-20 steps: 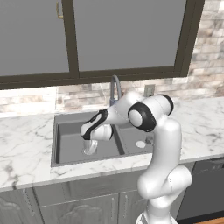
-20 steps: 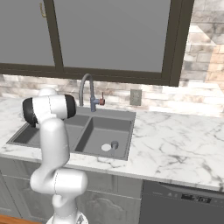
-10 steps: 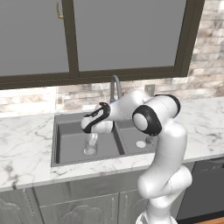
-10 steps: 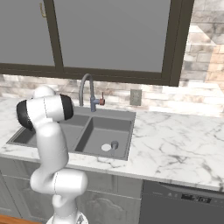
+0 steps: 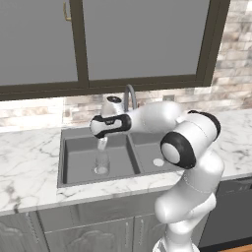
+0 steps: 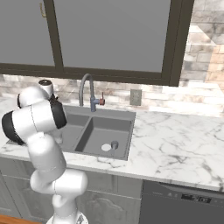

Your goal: Move any existing items from the left basin to the right basin for drying. Then move the glass cup from the counter to the left basin of the sink for washing.

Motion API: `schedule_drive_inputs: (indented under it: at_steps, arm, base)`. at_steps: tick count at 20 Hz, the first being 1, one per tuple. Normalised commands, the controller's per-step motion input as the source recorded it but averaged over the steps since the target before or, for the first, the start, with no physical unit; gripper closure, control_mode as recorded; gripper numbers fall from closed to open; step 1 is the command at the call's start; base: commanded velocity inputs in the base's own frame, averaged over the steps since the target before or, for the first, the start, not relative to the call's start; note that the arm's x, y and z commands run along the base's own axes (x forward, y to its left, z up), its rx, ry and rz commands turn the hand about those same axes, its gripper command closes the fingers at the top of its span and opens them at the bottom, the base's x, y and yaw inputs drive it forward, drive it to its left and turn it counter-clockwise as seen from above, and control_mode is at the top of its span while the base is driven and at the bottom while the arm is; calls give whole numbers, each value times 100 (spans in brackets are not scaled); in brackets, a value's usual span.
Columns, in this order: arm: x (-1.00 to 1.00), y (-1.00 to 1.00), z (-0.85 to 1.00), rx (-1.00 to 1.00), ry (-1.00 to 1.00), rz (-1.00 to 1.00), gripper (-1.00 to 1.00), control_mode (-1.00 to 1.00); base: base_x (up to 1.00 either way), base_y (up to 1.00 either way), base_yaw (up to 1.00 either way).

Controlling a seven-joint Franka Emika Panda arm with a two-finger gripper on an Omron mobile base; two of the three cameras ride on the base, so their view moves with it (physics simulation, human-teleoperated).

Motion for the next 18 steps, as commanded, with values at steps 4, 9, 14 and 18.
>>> schedule_drive_inputs:
  at_steps: [4,9,14,18]
  arm:
    - [-20,-3,83,-3,0,-9,-100,-100]
    - [-17,-16,71,0,0,-10,-100,-100]
    - [-20,-30,54,0,0,-7,-100,-100]
    - [-19,-28,29,0,0,-5,-100,-100]
  base:
    - [0,0,0]
    - [0,0,0]
    - [0,0,0]
    - [0,0,0]
